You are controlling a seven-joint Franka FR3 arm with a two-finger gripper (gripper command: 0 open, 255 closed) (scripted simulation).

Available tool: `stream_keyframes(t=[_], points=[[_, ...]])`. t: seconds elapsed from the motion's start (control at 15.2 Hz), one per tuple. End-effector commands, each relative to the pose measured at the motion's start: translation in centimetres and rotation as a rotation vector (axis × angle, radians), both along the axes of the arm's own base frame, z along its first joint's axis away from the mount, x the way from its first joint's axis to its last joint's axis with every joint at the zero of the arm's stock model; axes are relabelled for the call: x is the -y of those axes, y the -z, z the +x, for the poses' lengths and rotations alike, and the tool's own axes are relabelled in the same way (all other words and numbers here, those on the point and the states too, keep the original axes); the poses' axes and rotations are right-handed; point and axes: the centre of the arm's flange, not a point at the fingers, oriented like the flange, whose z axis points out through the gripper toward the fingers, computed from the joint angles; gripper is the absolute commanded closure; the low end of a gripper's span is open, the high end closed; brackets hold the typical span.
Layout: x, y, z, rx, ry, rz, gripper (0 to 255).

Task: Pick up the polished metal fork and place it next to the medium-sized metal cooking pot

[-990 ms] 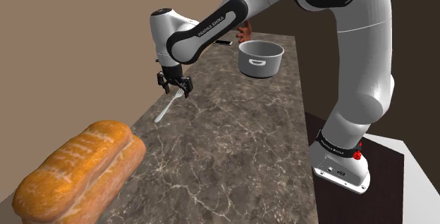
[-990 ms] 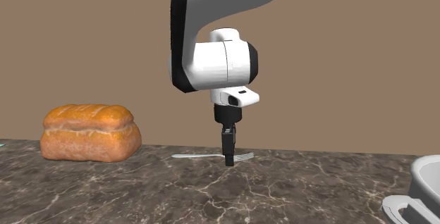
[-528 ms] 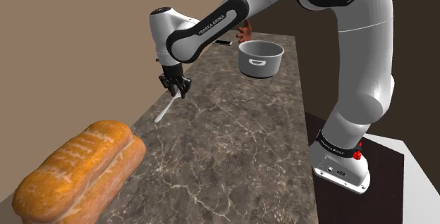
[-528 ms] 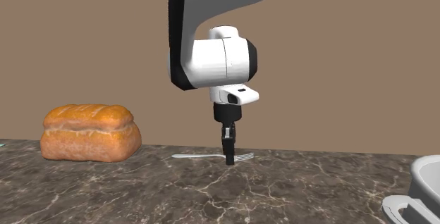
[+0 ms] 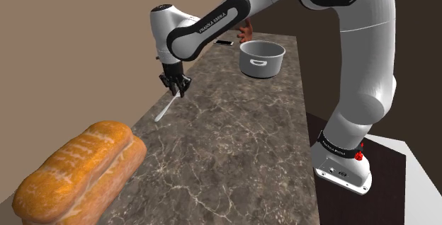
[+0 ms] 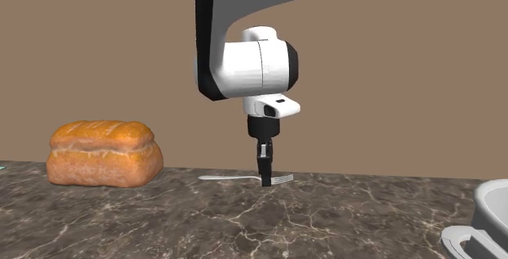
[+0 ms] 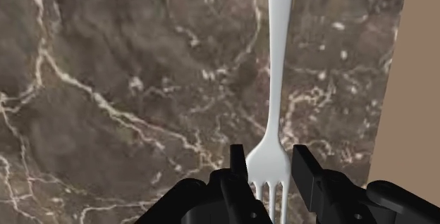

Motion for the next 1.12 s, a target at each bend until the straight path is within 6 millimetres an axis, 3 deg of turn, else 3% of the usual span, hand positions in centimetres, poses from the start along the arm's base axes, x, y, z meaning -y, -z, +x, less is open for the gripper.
stream_keyframes(t=[0.0,1.06], points=[[-0.1,-0.9,0.0,0.001,0.0,0.002,255],[-0.1,-9.4,0.0,0.001,0.0,0.002,255]])
